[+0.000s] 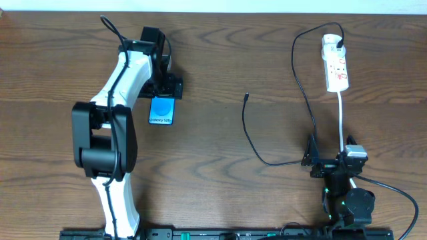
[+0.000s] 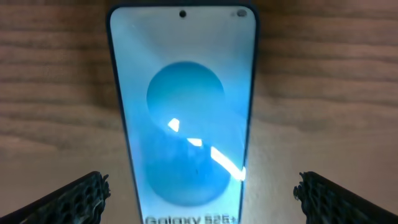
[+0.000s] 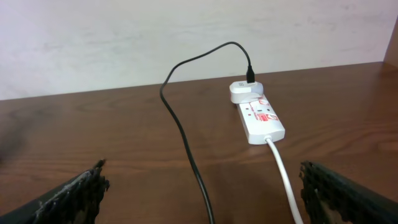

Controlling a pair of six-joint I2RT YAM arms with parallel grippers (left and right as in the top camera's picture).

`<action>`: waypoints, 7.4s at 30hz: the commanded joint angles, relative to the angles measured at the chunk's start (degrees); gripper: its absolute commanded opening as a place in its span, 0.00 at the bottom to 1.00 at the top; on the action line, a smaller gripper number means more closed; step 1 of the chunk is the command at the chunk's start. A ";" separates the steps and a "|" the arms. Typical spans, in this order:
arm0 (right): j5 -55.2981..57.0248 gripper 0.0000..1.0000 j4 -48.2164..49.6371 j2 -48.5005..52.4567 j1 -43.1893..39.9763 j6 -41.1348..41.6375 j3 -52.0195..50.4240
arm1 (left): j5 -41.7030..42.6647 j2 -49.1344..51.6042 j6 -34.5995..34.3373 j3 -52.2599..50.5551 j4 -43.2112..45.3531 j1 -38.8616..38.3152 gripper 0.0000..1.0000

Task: Plug charger to phone and switch on socket
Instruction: 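Reach the left gripper forward over the blue phone, then close the left gripper on the phone's top edge, then lift the phone and tilt it upright toward the center, then move the right gripper toward the phone's bottom edge, then grasp the phone's bottom edge with the right gripper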

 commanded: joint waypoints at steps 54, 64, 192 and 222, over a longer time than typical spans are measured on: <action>0.28 0.99 -0.07 -0.33 0.44 0.24 -0.20 | -2.21 3.34 -2.93 -5.51 7.61 0.02 0.71; 0.28 0.99 -0.07 -0.33 0.44 0.24 -0.20 | -2.21 3.34 -2.93 -5.51 7.61 0.02 0.38; -44.70 0.79 13.53 80.43 11.52 35.80 40.85 | 21.81 -9.18 -82.14 -3.34 -4.20 -8.41 0.07; -26.58 0.59 15.52 87.08 28.20 45.05 40.83 | 17.11 -9.18 -82.20 -3.34 -7.13 -12.92 0.07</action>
